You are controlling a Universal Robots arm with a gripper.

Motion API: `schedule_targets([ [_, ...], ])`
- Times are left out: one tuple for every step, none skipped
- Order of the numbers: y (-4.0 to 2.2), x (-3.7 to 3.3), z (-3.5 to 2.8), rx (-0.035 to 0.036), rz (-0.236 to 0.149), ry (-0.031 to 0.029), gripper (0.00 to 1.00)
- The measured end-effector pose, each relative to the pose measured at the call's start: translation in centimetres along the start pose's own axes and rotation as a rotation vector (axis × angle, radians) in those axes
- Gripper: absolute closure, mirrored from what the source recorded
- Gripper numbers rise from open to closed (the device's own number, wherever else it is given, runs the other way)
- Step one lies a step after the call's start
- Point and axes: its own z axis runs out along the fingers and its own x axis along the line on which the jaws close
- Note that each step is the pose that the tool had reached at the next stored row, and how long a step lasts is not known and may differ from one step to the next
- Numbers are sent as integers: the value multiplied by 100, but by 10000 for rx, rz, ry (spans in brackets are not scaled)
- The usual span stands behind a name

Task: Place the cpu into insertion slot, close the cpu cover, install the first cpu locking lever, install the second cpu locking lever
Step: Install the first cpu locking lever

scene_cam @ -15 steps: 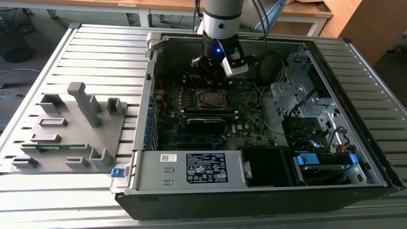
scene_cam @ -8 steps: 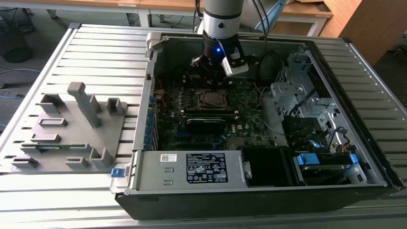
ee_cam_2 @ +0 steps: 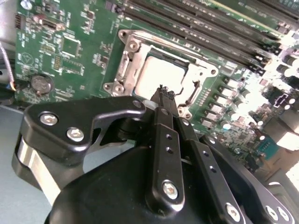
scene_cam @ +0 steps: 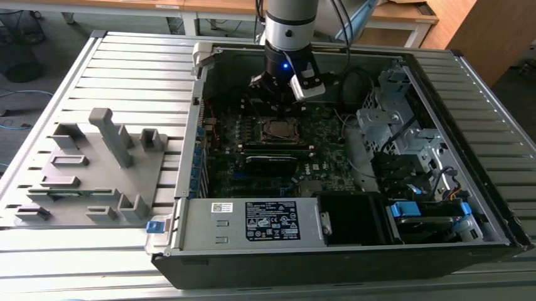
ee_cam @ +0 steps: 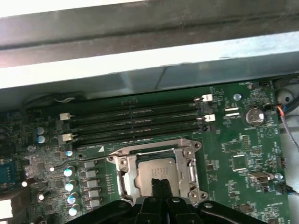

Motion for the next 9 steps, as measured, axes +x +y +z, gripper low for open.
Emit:
schedule_targets([
  [-4,22,2,0,0,0,90],
  [-7,44,3,1,-1,0,90],
  [-10,62,4,-1,0,0,90],
  [-11,70,5,-2,0,-1,90],
  [-11,70,4,-1,-1,0,90],
  [-11,70,1,1,0,1,90],
  [-11,70,-9,2,-1,1,90],
  [-11,69,-22,0,-1,0,90],
  [-10,69,-34,-2,-1,0,90],
])
